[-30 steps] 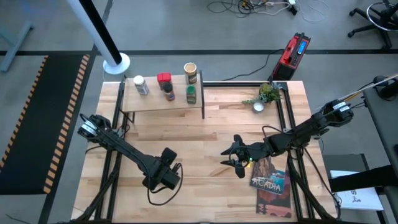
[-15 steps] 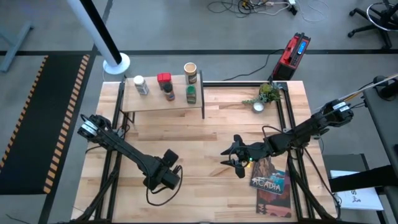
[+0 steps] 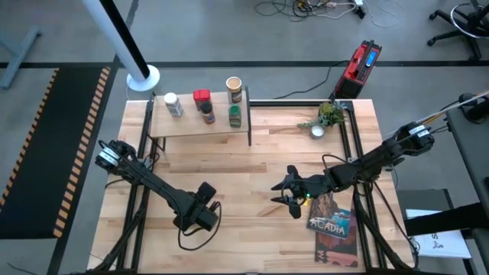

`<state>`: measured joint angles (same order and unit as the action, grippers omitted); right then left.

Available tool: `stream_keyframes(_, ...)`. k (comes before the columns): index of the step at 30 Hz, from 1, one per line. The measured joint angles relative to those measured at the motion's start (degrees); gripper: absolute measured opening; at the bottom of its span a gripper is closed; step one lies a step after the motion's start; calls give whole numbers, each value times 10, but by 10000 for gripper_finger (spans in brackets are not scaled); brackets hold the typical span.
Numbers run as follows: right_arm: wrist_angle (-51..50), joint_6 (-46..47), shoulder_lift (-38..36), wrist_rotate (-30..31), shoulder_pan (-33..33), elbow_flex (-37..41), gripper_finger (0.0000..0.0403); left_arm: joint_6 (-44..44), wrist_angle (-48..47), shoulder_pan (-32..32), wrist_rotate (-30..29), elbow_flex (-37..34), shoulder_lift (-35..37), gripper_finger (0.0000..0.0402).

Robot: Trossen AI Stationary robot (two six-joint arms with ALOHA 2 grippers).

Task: Shelf spices
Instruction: Put the transparent seasoning bottle on the shelf

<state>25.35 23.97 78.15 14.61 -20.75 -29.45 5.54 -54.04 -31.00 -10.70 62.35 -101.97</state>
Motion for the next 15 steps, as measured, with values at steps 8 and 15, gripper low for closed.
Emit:
stream_keyframes(8,0,0,0,0,0,0,181,-3,0,5,3,-1,0,191)
stream_keyframes(15,0,0,0,0,0,0,181,-27,2,24,11,-2,0,185)
